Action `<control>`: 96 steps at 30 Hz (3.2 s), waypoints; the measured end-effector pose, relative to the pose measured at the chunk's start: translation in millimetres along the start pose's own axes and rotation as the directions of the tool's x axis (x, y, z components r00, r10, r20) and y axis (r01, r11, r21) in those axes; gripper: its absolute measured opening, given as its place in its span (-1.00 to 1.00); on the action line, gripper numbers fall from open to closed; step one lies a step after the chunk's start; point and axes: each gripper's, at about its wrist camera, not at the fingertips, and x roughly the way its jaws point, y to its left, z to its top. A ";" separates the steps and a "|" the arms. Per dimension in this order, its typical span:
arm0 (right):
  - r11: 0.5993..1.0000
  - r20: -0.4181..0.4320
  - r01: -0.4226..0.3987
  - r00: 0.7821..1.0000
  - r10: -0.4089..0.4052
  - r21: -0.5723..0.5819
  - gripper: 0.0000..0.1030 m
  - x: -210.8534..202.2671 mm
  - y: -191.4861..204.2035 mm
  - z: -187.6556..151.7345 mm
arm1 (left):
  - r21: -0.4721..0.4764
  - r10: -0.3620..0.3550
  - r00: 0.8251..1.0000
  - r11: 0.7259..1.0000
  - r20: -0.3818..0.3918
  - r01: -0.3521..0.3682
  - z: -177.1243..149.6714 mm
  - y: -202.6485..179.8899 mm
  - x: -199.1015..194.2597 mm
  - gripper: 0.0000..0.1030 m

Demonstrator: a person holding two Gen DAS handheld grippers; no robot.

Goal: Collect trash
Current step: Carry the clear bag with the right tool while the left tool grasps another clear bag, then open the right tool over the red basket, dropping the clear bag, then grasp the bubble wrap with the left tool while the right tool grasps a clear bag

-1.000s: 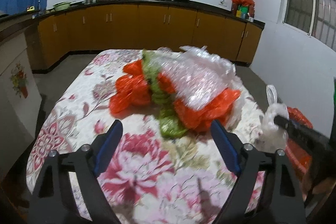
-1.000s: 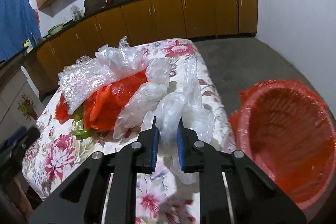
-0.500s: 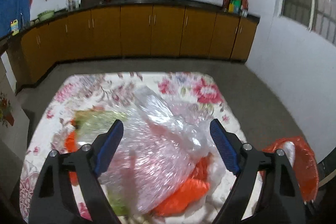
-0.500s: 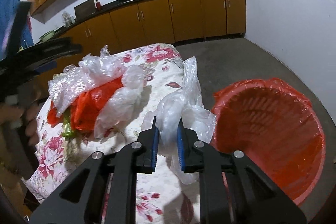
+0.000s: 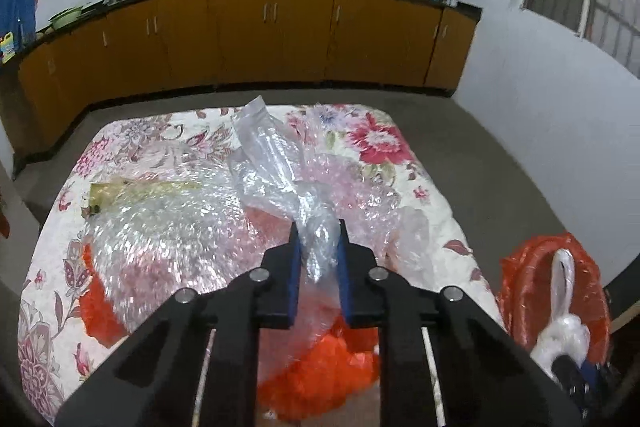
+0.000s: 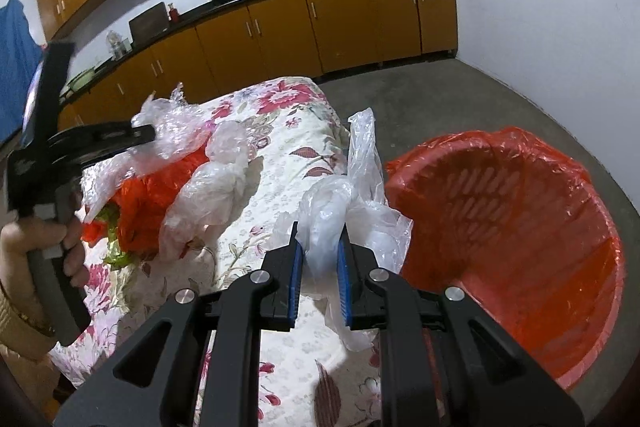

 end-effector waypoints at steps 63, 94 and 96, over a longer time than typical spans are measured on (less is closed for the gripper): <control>0.976 0.158 0.166 0.969 -0.188 0.142 -0.20 -91.7 -98.3 21.2 | 0.194 -0.352 0.935 0.916 -0.029 0.351 -78.7 -141.3 -67.3 0.30; 0.993 -0.115 -0.110 0.988 0.106 -0.035 -0.21 92.5 111.3 38.7 | -0.052 0.103 0.982 0.994 0.160 -0.096 -90.4 88.9 -130.6 0.42; 0.995 -0.140 -0.093 0.986 0.087 -0.041 -0.21 103.2 111.5 37.0 | -0.059 0.094 0.984 0.995 0.151 -0.086 -91.2 88.9 -127.8 0.42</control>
